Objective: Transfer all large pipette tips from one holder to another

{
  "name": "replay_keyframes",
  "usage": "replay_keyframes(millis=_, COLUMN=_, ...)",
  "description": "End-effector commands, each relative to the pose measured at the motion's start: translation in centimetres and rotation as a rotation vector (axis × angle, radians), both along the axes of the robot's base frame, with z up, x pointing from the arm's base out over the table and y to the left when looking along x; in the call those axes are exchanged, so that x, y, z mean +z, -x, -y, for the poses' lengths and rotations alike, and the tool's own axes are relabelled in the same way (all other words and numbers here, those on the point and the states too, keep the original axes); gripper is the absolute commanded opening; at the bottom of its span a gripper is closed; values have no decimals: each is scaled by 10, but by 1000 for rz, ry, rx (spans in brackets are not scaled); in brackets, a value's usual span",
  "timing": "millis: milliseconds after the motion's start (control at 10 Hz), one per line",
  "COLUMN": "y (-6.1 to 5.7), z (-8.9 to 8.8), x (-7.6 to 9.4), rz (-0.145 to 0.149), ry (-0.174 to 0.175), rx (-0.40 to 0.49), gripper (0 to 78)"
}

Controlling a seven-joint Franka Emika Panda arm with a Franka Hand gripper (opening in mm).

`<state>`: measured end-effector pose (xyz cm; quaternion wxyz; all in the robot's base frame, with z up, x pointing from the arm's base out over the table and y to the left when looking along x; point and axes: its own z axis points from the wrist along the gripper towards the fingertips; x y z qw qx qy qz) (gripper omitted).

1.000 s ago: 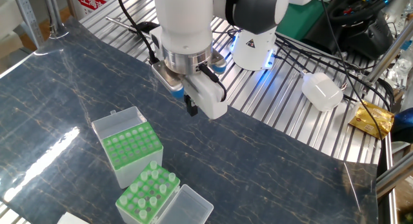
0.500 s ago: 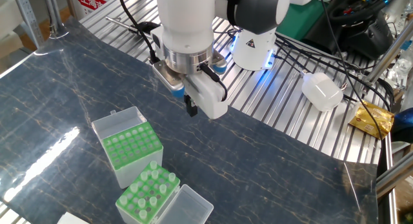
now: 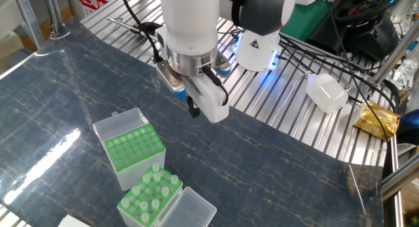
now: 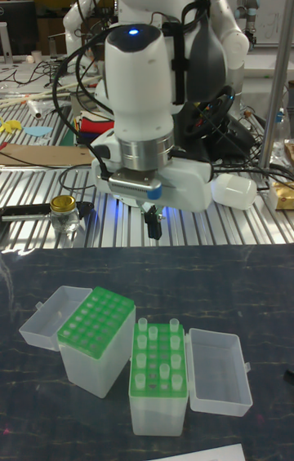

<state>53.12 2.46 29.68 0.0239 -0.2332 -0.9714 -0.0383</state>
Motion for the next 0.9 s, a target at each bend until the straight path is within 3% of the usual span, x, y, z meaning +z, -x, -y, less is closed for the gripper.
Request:
replay_keyframes(millis=100, y=-1, z=0, x=1, rz=-3, ry=-23, rx=-21, gripper=0)
replay_keyframes(millis=200, y=-1, z=0, x=1, rz=-6, ry=-5, rx=-22, gripper=0)
replay_keyframes(millis=400, y=-1, z=0, x=1, rz=-25, ry=-1, rx=-30, gripper=0)
replay_keyframes(millis=600, y=-3, z=-4, x=-3, rz=-21, ry=1, rx=-45, gripper=0)
replay_keyframes(millis=900, y=-21, z=-12, x=-1, rz=-15, ry=1, rx=-33, gripper=0)
